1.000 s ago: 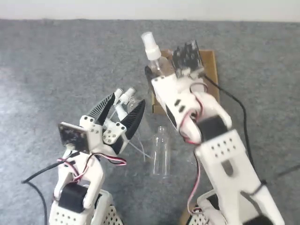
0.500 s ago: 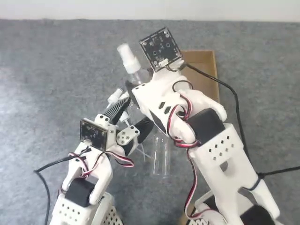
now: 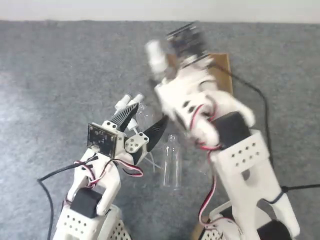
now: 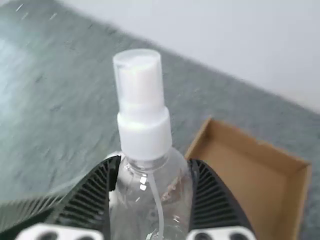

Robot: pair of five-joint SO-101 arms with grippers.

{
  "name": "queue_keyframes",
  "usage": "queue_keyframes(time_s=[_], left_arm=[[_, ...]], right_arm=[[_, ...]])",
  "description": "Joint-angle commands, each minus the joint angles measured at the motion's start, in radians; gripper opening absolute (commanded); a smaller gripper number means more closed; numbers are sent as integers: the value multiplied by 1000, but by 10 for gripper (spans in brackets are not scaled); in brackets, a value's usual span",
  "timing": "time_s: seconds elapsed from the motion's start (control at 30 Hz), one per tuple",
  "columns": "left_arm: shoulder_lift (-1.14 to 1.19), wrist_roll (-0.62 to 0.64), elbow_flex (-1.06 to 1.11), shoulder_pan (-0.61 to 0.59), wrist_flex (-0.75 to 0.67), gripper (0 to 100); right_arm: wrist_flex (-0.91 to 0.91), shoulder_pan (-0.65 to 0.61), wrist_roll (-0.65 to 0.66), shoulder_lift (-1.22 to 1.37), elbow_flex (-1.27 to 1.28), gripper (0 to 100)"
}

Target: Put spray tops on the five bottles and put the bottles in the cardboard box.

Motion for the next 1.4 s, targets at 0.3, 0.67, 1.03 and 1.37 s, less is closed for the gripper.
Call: queue_keyframes(time_s=[0.3,0.67,1.03,1.37], left_arm=[[6,-109,-117,-244,242,264],[0,-206,27,-483,244,264],[0,-206,61,-480,201,265],[0,-206,62,-480,201,265]], right_arm=[[-834,142,15,96,393,6],[-889,185,15,536,160,6],[-987,194,6,671,133,7],[-1305,197,-170,785,176,6]])
